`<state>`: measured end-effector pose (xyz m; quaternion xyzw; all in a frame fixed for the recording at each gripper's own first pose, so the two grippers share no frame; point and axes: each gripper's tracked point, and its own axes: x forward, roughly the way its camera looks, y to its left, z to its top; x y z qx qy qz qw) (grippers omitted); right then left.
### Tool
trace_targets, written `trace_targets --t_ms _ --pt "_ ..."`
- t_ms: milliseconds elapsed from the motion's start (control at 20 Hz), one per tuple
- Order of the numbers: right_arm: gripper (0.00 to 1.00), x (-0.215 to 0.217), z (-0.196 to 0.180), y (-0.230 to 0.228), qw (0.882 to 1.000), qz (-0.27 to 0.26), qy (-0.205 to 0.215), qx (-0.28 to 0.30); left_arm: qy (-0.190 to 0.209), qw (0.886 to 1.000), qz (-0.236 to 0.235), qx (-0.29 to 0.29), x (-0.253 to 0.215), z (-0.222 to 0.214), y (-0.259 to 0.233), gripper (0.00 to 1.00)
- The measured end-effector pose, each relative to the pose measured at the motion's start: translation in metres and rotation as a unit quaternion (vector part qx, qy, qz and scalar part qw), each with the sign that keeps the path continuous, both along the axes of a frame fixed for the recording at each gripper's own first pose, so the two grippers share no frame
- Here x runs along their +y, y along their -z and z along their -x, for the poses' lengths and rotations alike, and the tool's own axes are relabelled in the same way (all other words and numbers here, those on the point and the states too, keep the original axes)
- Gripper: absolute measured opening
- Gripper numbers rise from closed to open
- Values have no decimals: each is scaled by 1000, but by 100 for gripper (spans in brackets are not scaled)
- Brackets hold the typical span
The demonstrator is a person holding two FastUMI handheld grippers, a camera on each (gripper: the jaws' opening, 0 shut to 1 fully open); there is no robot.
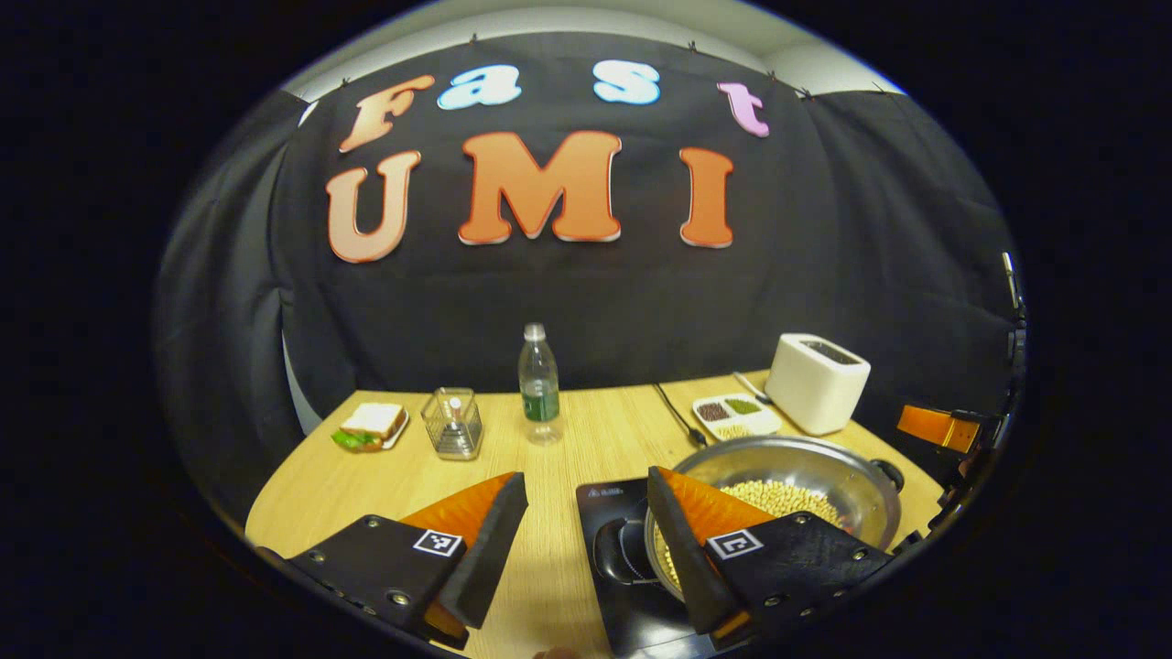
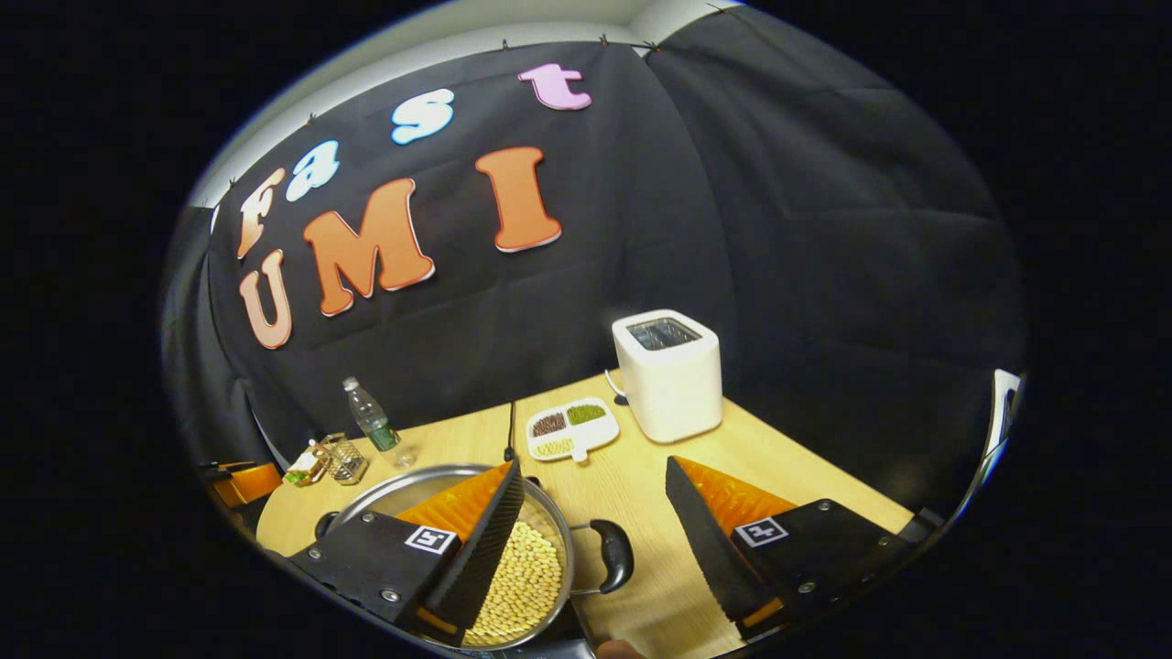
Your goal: First push the handle of the pot to place it horizontally, then grasp the pot with both hands and set it on the induction cooktop.
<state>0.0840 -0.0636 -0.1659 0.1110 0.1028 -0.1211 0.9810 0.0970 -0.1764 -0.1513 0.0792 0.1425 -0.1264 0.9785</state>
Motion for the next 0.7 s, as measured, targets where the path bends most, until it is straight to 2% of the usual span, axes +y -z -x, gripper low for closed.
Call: trace_targets --t_ms 200,300,500,700 --pt "95 24 19 -83 997 31 -11 -68 1 994 43 -99 11 25 -103 81" --pt "95 40 30 -120 994 42 -20 -98 -4 989 46 -143 20 41 -145 80" --pt "95 66 55 -188 985 63 -33 -155 -12 983 83 -164 36 73 -203 80" --pt "95 89 76 -230 980 62 -49 -182 -38 980 74 -180 62 86 -234 80"
